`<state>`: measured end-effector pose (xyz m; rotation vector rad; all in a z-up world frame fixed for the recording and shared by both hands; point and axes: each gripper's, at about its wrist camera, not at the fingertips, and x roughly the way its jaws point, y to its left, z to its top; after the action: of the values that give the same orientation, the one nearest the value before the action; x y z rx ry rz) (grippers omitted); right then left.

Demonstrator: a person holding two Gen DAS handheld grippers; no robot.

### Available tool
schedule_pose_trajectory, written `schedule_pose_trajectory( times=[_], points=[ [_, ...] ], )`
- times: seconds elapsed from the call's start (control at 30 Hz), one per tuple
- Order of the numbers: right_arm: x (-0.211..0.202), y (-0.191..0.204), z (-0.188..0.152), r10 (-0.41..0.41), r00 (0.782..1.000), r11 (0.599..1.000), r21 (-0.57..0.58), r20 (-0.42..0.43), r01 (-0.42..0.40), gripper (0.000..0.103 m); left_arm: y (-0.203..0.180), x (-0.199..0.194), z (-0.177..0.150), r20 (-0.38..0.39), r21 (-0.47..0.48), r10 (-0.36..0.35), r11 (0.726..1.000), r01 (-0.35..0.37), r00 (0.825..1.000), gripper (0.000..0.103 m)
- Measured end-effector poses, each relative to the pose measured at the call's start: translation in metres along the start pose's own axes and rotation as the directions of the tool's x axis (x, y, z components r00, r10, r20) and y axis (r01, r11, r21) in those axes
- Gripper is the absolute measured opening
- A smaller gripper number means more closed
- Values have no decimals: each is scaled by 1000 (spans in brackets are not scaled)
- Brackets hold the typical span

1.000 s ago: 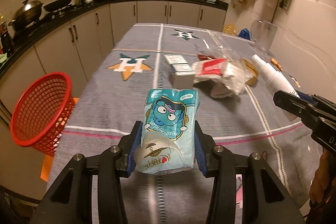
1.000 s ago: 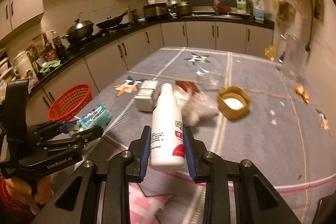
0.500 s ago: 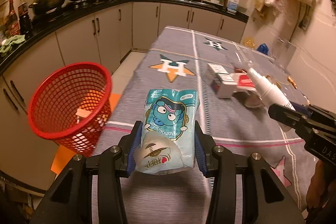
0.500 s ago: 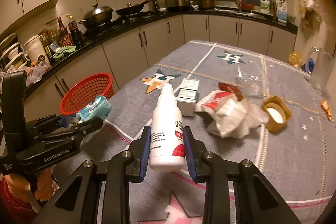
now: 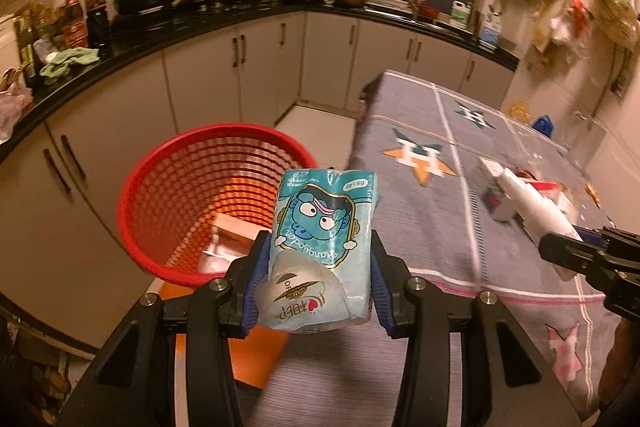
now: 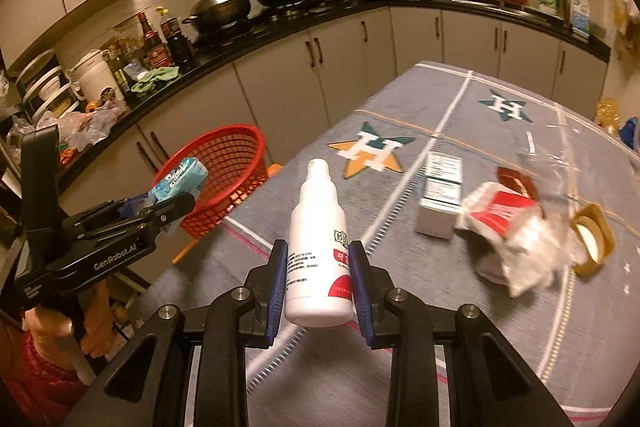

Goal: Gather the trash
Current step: 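Carry the wipe pack and spray bottle over the red basket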

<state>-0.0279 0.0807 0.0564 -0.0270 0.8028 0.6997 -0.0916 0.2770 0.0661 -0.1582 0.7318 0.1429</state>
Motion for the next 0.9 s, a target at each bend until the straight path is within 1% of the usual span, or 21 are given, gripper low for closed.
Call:
schedule_pose_trajectory(
  times=[0.2,0.4,0.67,0.9],
  points=[
    [19,14,11,52,998,999,-8,-39,-52,33,26,7,3,-6,-31,43,999,-43,999,44],
    [36,27,21,83,994,996,-9,-75,-84,33,44,16,3,-23,-49,59,997,-60,998,44],
    [56,50,37,110,990,993,-35,-91,-114,33,61,27,10,-30,-63,81,995,-83,996,44],
    [74,59,48,133,984,990,-32,-115,-137,33,75,37,13,-44,-81,88,993,-91,995,44]
  ],
)
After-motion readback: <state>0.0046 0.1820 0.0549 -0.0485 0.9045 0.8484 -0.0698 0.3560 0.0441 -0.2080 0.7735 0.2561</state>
